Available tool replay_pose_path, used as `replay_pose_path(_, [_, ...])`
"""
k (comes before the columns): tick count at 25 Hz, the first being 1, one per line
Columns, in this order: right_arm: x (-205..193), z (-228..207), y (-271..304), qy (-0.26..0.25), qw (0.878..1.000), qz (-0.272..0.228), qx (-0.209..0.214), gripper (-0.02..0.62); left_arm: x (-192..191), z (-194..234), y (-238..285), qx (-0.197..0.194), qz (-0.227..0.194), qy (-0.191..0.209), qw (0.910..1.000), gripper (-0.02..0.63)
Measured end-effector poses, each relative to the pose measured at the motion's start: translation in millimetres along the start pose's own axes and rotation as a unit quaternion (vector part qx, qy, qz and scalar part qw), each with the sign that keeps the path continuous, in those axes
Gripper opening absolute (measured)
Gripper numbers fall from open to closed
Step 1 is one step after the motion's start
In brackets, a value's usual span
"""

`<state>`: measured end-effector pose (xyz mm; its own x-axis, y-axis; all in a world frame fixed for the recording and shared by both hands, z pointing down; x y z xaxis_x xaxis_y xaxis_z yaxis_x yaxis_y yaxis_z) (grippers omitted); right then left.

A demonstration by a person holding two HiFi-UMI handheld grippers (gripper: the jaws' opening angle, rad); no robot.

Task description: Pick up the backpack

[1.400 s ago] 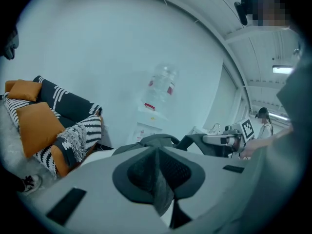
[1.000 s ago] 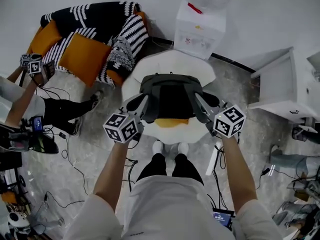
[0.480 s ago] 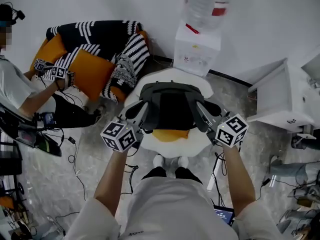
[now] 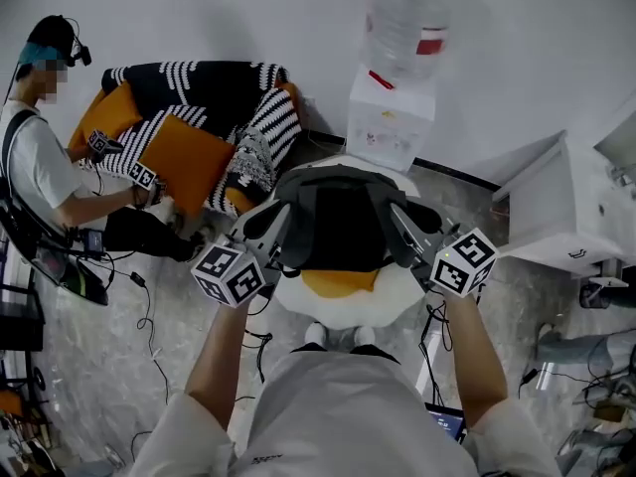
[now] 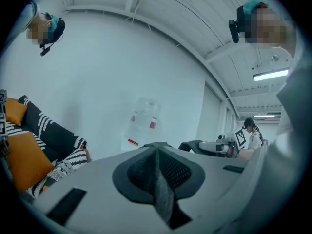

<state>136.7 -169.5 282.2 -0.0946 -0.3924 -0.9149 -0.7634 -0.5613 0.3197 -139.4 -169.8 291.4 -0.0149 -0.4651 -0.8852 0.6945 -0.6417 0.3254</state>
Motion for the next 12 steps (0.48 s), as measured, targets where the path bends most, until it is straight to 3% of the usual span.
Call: replay_pose_path(12, [46, 3, -20, -0.033, 0.999, -0.035, -0.006, 0.037, 45, -18, -4, -0.012, -0.033, 0.043, 0.9985, 0.020])
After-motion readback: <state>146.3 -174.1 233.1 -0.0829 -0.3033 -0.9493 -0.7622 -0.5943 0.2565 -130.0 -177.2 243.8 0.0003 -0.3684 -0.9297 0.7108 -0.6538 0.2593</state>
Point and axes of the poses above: the fingertips, and each gripper's own axes: y forward along the fingers, z to its left, x out of its top, the point moved 6 cm from there along -y, backward along the fingers, and after that the axes turned 15 degrees about z, right-handed, at the moved point
